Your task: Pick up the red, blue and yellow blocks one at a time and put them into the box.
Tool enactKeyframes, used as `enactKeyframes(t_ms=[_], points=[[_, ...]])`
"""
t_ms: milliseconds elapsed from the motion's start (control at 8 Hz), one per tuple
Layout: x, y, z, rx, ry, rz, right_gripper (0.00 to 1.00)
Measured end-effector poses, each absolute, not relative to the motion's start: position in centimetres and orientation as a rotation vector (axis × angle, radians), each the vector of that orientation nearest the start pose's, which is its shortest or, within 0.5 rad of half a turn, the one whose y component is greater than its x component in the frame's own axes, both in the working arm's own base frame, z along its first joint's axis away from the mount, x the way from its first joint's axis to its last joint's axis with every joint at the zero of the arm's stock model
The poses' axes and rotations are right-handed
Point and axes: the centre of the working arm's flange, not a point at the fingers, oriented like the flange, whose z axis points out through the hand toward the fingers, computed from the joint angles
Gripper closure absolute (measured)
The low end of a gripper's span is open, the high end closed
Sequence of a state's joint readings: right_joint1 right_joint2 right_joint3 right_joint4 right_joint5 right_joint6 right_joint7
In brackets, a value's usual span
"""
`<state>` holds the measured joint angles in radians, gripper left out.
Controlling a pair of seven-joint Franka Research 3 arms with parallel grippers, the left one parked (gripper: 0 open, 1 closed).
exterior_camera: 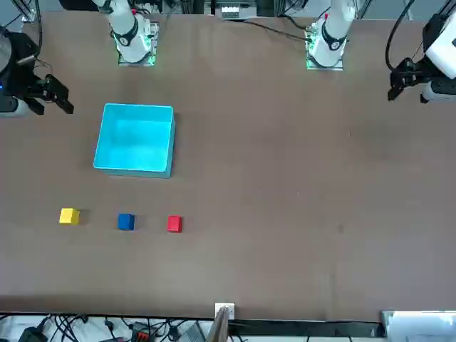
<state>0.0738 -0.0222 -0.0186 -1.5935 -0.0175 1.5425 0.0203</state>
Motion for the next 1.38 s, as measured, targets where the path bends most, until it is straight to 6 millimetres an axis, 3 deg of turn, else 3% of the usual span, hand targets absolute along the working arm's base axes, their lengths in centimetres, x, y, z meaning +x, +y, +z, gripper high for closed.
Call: enactKeyframes(t_ms=[500,750,1125,1375], points=[[54.5,3.1,62.3,-3.158,-0.061,0.043,0.00],[56.0,5.7,60.4,-3.154,-0.131,0.023,0.00],[59.8,13.5,53.2,-3.141,-0.312,0.006,0.00],[62.6,16.9,47.5,-3.127,-0.374,-0.057,0.00]])
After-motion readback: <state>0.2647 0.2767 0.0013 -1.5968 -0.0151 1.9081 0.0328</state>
